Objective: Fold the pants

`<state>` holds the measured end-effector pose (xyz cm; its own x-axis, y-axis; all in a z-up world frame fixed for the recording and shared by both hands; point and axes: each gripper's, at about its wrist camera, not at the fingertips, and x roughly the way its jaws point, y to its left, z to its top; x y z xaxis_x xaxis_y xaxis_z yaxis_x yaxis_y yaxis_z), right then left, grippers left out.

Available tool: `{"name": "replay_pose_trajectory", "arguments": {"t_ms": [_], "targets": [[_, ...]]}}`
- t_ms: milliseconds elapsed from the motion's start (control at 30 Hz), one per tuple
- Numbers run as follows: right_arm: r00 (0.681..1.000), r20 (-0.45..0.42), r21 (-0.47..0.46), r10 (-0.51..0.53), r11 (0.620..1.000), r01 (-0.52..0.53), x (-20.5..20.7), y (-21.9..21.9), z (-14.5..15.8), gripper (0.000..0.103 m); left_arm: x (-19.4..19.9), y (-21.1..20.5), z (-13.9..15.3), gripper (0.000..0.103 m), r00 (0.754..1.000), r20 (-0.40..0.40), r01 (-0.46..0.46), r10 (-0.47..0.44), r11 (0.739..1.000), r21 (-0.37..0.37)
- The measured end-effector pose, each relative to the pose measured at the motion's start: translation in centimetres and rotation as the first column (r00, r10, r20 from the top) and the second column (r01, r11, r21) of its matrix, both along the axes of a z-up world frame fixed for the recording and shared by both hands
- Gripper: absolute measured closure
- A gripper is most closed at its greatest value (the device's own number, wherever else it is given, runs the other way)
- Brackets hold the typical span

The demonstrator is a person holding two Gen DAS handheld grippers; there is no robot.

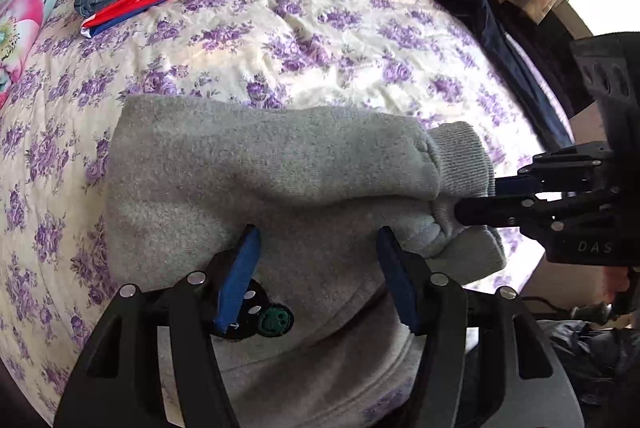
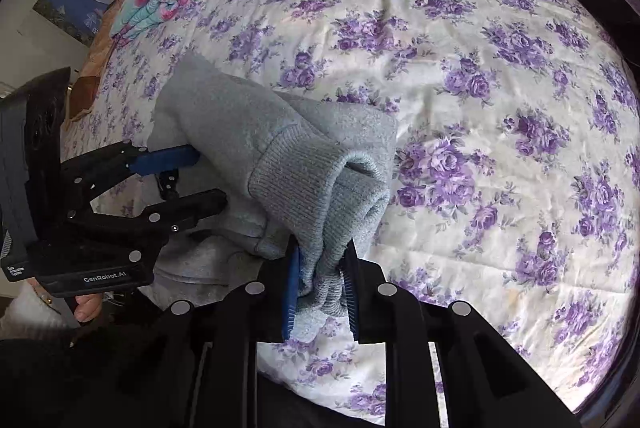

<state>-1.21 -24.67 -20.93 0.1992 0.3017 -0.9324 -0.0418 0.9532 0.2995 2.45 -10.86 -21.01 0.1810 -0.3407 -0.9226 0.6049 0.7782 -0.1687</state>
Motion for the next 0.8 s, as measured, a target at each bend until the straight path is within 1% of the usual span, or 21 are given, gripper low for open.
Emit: {"name": "replay_pose_trajectory", "arguments": {"t_ms": [33,67,133,167,200,267,333,367,400,433,467,500,533,600,633,667,733,767,800], "targets": [[1.000,0.004,-0.035,-0.001,0.999,0.001,0.1,0.2,-1.1,0.079,-0.2,-0.6,-0.6,0.040,1.000,0.026,0.016,-0.017,1.000,0.025],[1.000,0.010,-0.044,-0.010,0.999,0.010,0.3,0.3,-1.6,0.077,-0.4,-1.2,-0.8,0.036,0.998,0.050,0.027,-0.029,0.999,0.047],[1.000,-0.001,-0.032,-0.013,0.999,0.013,0.5,0.1,-1.0,0.074,-0.7,-1.7,-0.5,0.036,0.997,0.067,0.040,-0.046,0.995,0.088],[1.000,0.000,-0.034,-0.003,0.999,0.003,0.5,0.0,-0.4,0.067,-0.7,-1.6,-0.1,0.036,0.997,0.062,0.044,-0.049,0.995,0.084],[1.000,0.006,-0.042,0.005,0.999,-0.005,0.4,-0.1,0.3,0.064,-0.8,-1.2,0.5,0.039,0.998,0.053,0.042,-0.046,0.997,0.072],[1.000,0.016,-0.066,0.026,0.998,-0.025,0.3,-0.3,2.2,0.062,-1.4,0.4,2.1,0.040,0.999,0.044,0.022,-0.023,0.999,0.026],[0.997,0.068,-0.097,0.041,0.995,-0.034,0.5,-0.3,4.9,0.062,-2.5,2.6,3.9,0.040,0.997,0.075,-0.024,0.025,1.000,-0.018],[0.994,0.100,-0.101,0.052,0.994,-0.042,0.9,-0.1,6.4,0.059,-3.1,3.9,4.6,0.040,0.995,0.078,-0.054,0.057,0.998,-0.041],[0.989,0.133,-0.095,0.066,0.994,-0.053,1.6,0.3,7.7,0.052,-3.5,5.1,5.0,0.040,0.993,0.073,-0.086,0.090,0.994,-0.061],[0.983,0.164,-0.079,0.083,0.994,-0.070,2.4,1.0,8.8,0.049,-4.0,6.4,5.3,0.040,0.991,0.061,-0.114,0.120,0.990,-0.088],[0.975,0.194,-0.057,0.110,0.993,-0.100,3.5,2.0,9.5,0.046,-4.4,7.4,5.4,0.040,0.990,0.040,-0.132,0.137,0.985,-0.113],[0.966,0.213,-0.041,0.144,0.990,-0.138,4.9,3.3,9.8,0.046,-4.8,8.0,5.2,0.040,0.990,0.017,-0.136,0.139,0.982,-0.129],[0.956,0.227,-0.030,0.186,0.983,-0.184,6.3,4.9,9.6,0.046,-5.1,8.2,4.8,0.041,0.992,-0.012,-0.126,0.126,0.982,-0.139],[0.936,0.237,-0.002,0.260,0.964,-0.267,9.3,8.5,8.6,0.046,-6.0,8.0,3.6,0.041,0.994,-0.031,-0.103,0.100,0.987,-0.120],[0.931,0.220,0.015,0.292,0.953,-0.302,10.8,10.2,7.6,0.046,-6.4,7.7,2.9,0.041,0.995,-0.040,-0.095,0.091,0.990,-0.104],[0.930,0.192,0.012,0.313,0.947,-0.322,12.2,11.8,6.5,0.046,-6.6,7.5,2.2,0.042,0.994,-0.054,-0.096,0.091,0.991,-0.098],[0.925,0.151,-0.028,0.350,0.936,-0.350,14.2,14.2,4.7,0.046,-6.7,7.4,0.9,0.043,0.992,-0.082,-0.109,0.100,0.988,-0.108],[0.920,0.124,-0.045,0.371,0.929,-0.369,15.1,15.1,3.8,0.046,-6.8,7.4,0.6,0.043,0.991,-0.084,-0.114,0.105,0.987,-0.117],[0.919,0.088,-0.050,0.385,0.923,-0.382,15.6,15.7,2.8,0.059,-6.8,7.3,0.3,0.043,0.990,-0.086,-0.119,0.108,0.985,-0.125]]}}
